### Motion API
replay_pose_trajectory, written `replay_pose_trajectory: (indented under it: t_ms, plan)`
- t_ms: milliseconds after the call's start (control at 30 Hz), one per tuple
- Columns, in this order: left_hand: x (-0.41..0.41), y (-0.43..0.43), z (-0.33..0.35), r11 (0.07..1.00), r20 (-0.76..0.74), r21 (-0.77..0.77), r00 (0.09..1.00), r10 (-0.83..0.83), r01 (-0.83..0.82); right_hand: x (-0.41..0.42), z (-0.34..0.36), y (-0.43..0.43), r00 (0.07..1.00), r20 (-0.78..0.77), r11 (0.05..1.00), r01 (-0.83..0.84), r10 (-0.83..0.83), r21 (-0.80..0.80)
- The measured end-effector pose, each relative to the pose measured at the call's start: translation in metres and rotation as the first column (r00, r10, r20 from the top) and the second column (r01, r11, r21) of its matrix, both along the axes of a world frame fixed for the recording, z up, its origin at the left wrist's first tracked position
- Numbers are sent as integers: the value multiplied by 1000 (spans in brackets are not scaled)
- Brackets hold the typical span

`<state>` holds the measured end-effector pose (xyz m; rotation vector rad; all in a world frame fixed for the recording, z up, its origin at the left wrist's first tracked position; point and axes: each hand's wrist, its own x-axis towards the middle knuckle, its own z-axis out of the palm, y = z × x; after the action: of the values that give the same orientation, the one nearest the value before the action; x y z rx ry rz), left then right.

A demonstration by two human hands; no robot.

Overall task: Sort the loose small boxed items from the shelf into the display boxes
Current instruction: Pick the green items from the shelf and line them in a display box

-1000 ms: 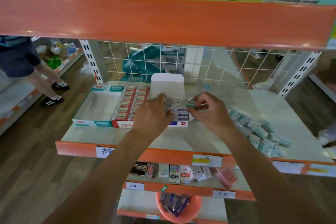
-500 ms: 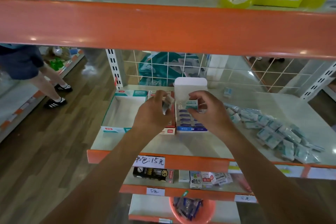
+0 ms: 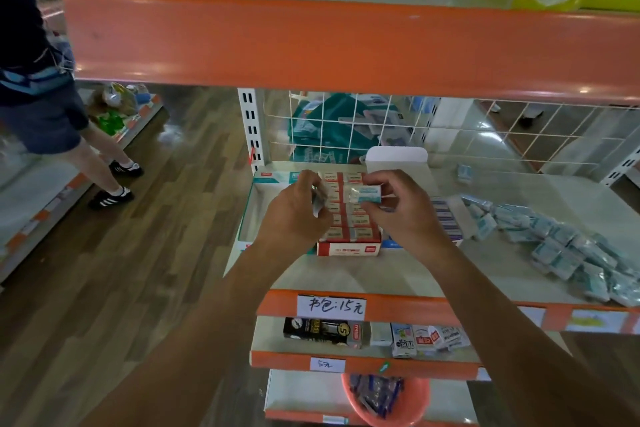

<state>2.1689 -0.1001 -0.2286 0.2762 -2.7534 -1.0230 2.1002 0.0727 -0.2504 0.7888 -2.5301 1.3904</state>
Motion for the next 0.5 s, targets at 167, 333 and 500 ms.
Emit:
replay_pose_trajectory:
  t_ms: [167,333,500]
  plan:
    - [0,-16,-3,987,-62,153,997,-38,47,8,6,-12,1000,-11,1000,-15,15,1]
    - [-2,-32,-8,973,-49,225,998,-43,53,12,8,-17,999,-34,1000,0,1,26]
    - [-3,-46,-14,968,-85,240,995,-48,67,12,3,-24,997,-77,998,-22,27,60]
